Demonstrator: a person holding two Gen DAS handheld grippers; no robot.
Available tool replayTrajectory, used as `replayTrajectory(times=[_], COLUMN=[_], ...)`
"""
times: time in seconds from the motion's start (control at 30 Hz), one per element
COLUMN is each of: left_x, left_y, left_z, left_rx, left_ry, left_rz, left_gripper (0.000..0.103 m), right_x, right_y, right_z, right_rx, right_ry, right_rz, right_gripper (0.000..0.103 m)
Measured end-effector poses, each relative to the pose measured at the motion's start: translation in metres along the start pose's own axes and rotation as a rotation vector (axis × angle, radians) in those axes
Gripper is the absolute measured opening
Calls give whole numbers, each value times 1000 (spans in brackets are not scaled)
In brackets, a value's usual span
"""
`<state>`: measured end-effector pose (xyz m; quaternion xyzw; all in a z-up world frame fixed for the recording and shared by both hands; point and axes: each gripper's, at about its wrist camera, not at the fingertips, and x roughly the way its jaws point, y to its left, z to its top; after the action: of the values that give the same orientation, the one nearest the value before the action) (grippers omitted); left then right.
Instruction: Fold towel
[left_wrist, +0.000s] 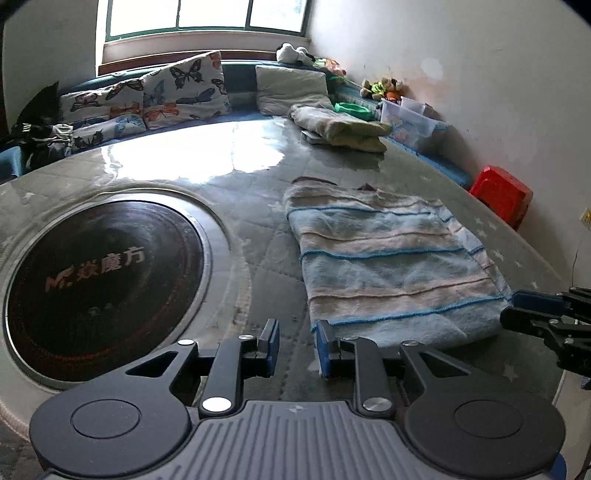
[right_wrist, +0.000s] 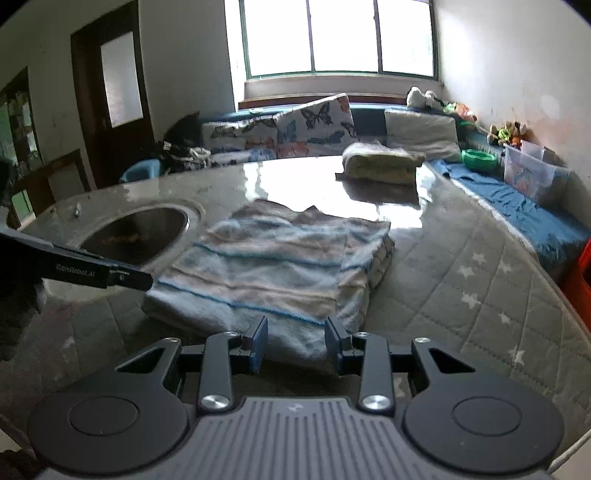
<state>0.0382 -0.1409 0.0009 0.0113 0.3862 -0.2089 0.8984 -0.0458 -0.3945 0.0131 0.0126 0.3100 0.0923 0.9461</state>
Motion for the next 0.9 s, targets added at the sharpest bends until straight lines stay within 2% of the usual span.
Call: replayTrajectory(times=[0.13,0.23,0.3,0.43,0.67,0.9], left_x=[3,2,0,-5,-12,-18], left_y=[0,0,0,-5,-12,-20], left_z=[-6,-8,-9,-8,-12,-15], left_rx=[-1,-5,-4,1,12,28], left_ry=[26,38,36,30,32,18], left_rz=[9,13,11,0,0,-8], left_gripper=[24,24,24,26,42,58], right_x=[12,10,7,6,-1,-6], right_y=[-1,1,2,6,11,15], right_z=[-6,-8,-7,-9,-10,-12], right_rx=[17,19,30,41,60,69], right_ry=[37,34,20,20,-1,-9], right_rz=[-7,-13,-11,-19,-39,-61], right_gripper=[34,34,41,44,52,70])
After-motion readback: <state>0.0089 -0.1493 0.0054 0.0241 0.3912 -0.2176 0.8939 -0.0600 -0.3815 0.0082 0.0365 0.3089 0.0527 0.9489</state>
